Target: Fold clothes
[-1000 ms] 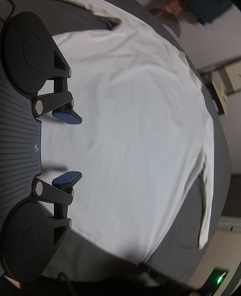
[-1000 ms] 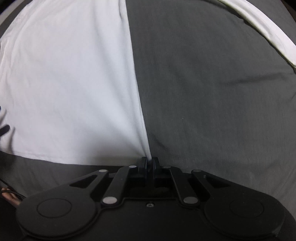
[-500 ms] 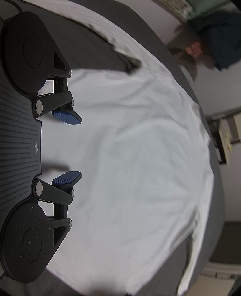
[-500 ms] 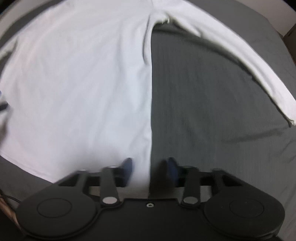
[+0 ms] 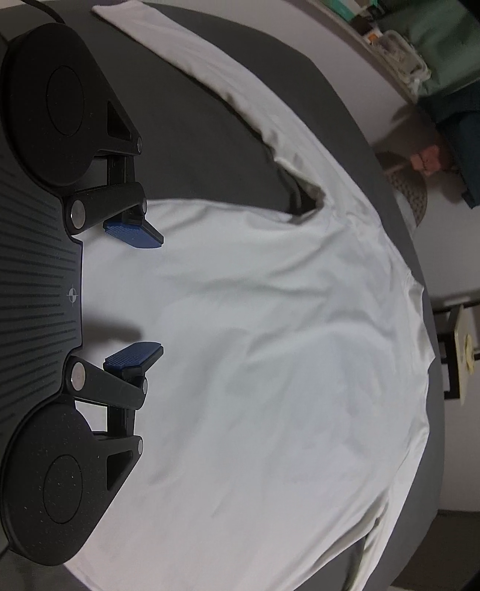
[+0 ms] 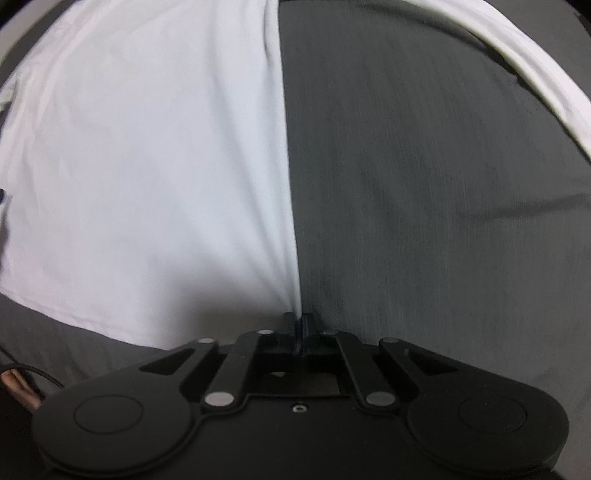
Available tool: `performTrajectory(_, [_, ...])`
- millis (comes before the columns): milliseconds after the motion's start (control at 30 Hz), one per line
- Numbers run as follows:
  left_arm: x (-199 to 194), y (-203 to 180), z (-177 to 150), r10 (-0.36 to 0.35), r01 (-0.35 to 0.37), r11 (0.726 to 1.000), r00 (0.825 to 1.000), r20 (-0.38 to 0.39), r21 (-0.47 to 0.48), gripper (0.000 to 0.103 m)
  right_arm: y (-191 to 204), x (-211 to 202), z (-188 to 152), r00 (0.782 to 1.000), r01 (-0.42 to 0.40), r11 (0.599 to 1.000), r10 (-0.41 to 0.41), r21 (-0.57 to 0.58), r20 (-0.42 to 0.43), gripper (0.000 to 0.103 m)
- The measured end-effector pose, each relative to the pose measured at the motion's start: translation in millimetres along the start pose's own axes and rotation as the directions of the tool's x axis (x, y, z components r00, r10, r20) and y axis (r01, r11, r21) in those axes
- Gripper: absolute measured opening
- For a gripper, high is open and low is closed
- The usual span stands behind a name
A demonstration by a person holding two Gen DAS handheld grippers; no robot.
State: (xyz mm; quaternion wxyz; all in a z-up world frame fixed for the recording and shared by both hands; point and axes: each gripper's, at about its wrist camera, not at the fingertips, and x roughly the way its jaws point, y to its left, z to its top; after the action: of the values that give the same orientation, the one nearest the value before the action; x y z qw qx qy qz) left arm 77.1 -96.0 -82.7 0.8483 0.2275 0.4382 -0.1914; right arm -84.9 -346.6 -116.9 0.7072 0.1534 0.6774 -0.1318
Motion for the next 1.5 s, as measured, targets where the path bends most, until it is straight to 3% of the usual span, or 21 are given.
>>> performTrajectory(67, [-3, 0, 1, 0.016, -0.016, 1.000, 1.000, 0.024, -0.010, 0.057, 10, -11, 3, 0.997, 0.046, 0.997, -0.041, -0.065, 0.065, 0.038])
performTrajectory(167, [-11, -10, 6, 0.030, -0.031, 0.999, 0.996, 0.083, 0.019, 0.057, 27, -38, 12, 0.962, 0.131, 0.982, -0.092, -0.140, 0.257, 0.042])
performTrajectory(267, [-15, -21, 14, 0.012, -0.023, 0.997, 0.990, 0.143, 0.074, 0.057, 46, -63, 31, 0.912, 0.059, 0.975, 0.034, -0.213, 0.409, 0.042])
performTrajectory(400, [-4, -18, 26, 0.017, -0.025, 0.998, 0.988, 0.154, 0.051, 0.057, 91, -82, 65, 0.844, -0.057, 0.936, 0.232, -0.348, 0.484, 0.042])
performTrajectory(533, [10, 4, 27, 0.102, -0.094, 0.994, 0.985, 0.137, -0.064, 0.057, 144, -77, 96, 0.800, -0.106, 0.891, 0.341, -0.442, 0.494, 0.042])
performTrajectory(633, [15, 23, 28, 0.093, -0.063, 0.975, 0.987, 0.134, -0.215, 0.057, 185, -68, 137, 0.772, -0.160, 0.854, 0.421, -0.495, 0.476, 0.042])
performTrajectory(667, [16, 27, 29, 0.078, -0.039, 0.967, 0.986, 0.150, -0.250, 0.057, 194, -62, 146, 0.772, -0.177, 0.836, 0.445, -0.520, 0.453, 0.042])
performTrajectory(767, [18, 31, 31, 0.039, 0.031, 0.946, 0.977, 0.208, -0.321, 0.057, 236, -49, 196, 0.773, -0.248, 0.842, 0.470, -0.480, 0.426, 0.043])
performTrajectory(933, [27, 28, 31, 0.050, 0.047, 0.939, 0.962, 0.269, -0.342, 0.057, 259, -22, 265, 0.755, -0.364, 0.873, 0.481, -0.325, 0.446, 0.043])
performTrajectory(1067, [44, 42, 28, 0.078, 0.055, 0.894, 0.959, 0.274, -0.445, 0.057, 290, -6, 315, 0.797, -0.360, 0.879, 0.464, -0.314, 0.386, 0.043])
performTrajectory(1100, [50, 49, 27, 0.033, 0.107, 0.869, 0.962, 0.271, -0.483, 0.057, 297, -3, 324, 0.801, -0.359, 0.882, 0.459, -0.305, 0.385, 0.043])
performTrajectory(1167, [63, 57, 24, -0.086, 0.257, 0.793, 0.945, 0.317, -0.552, 0.057, 310, -1, 335, 0.801, -0.338, 0.897, 0.433, -0.286, 0.412, 0.044])
performTrajectory(1267, [71, 60, 21, -0.152, 0.370, 0.697, 0.913, 0.378, -0.614, 0.057, 332, 4, 350, 0.815, -0.265, 0.918, 0.376, -0.293, 0.441, 0.045])
performTrajectory(1333, [71, 59, 18, -0.137, 0.396, 0.679, 0.895, 0.424, -0.618, 0.057, 349, 7, 362, 0.839, -0.161, 0.926, 0.310, -0.342, 0.446, 0.045])
performTrajectory(1367, [73, 59, 17, -0.126, 0.393, 0.679, 0.894, 0.429, -0.620, 0.057, 358, 10, 367, 0.853, -0.099, 0.925, 0.269, -0.367, 0.447, 0.045])
performTrajectory(1400, [76, 59, 17, -0.124, 0.385, 0.676, 0.900, 0.419, -0.628, 0.057, 365, 13, 373, 0.865, -0.057, 0.924, 0.235, -0.379, 0.444, 0.045])
performTrajectory(1500, [86, 59, 16, -0.120, 0.354, 0.673, 0.919, 0.376, -0.650, 0.057, 374, 22, 389, 0.889, -0.050, 0.932, 0.205, -0.359, 0.409, 0.044])
